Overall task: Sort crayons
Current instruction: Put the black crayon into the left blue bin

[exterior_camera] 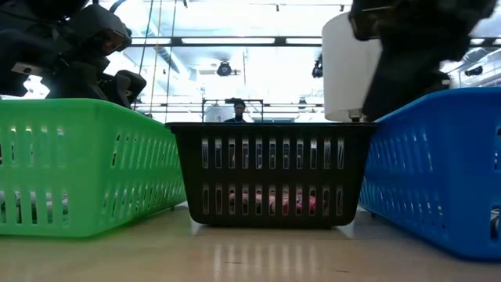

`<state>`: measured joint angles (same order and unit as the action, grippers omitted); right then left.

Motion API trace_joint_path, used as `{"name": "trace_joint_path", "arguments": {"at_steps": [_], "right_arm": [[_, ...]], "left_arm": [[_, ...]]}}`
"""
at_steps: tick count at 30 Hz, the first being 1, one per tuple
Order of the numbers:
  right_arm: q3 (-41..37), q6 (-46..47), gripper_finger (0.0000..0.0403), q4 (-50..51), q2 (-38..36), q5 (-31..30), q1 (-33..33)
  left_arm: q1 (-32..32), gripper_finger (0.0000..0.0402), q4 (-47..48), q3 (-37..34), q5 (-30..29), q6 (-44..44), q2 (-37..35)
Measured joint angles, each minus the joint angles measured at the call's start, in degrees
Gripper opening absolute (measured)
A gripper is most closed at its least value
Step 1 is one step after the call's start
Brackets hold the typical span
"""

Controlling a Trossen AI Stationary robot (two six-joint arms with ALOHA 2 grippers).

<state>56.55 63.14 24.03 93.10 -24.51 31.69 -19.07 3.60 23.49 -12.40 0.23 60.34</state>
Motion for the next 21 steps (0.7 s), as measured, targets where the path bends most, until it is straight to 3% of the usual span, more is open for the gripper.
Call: {"name": "trace_joint_path", "arguments": {"at_steps": [15, 21], "right_arm": [[-1.0, -26.4, 0.0088, -0.7, -0.1, 0.6, -12.4], [-4.1, -41.7, 0.0096, -2.1, 0.3, 4.3, -16.5]], "left_arm": [[0.0, 0.0117, 0.0, 0.0, 0.0, -1.1, 0.0], [0.0, 0.0117, 0.0, 0.0, 0.0, -1.1, 0.0]]}}
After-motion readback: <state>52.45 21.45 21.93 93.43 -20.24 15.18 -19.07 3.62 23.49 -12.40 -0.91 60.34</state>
